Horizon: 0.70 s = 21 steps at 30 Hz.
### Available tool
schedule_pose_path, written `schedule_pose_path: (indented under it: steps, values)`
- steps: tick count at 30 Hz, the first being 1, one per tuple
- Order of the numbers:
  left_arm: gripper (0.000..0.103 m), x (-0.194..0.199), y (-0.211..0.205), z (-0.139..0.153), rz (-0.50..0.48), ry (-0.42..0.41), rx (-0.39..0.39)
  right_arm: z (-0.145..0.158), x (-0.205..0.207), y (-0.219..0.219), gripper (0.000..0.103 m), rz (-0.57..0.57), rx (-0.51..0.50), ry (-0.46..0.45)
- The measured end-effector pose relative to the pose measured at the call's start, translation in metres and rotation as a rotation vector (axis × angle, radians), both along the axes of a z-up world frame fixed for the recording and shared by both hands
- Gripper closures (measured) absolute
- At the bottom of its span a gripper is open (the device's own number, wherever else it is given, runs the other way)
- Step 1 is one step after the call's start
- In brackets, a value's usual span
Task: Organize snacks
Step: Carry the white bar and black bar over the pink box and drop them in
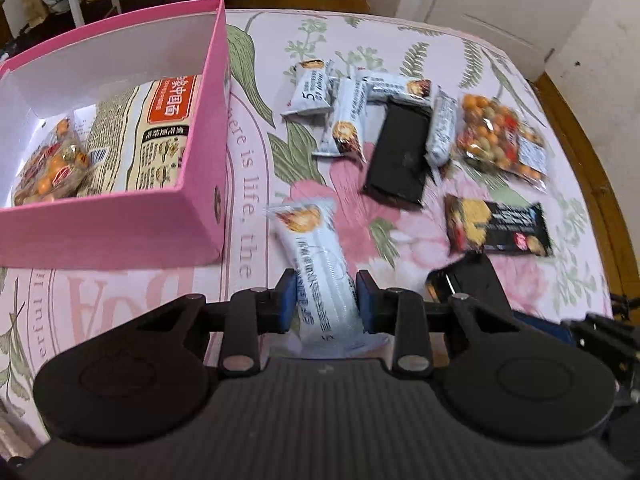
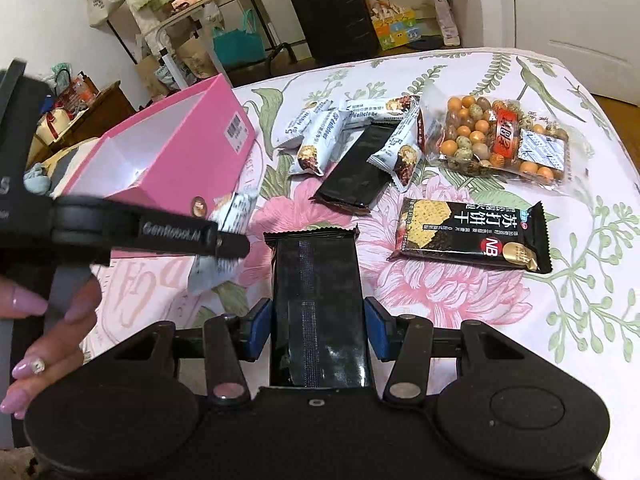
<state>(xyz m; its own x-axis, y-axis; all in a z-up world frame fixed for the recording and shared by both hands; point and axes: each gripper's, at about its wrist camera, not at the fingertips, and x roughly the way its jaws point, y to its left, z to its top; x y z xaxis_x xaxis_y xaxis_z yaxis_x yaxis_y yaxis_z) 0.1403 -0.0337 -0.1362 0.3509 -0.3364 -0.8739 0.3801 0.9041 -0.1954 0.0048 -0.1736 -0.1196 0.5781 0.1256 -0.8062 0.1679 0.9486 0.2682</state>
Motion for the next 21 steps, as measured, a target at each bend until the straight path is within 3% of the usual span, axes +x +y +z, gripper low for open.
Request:
schedule_pose_path:
  steps: [5,10,21]
  values:
    - [0.075,-0.013,0.032,0.031,0.031,-0.041,-0.036,0.022,-0.008,0.006,0.048,0.031,0.007,-0.004]
    - [0.075,-0.011,0.062,0.049,0.053,-0.025,-0.083,0.042,-0.008,0.017,0.048,0.093,0.018,-0.03]
    - [0.071,-0.009,0.039,-0.005,0.056,0.102,-0.087,0.019,0.002,0.015,0.048,0.025,-0.081,0.012]
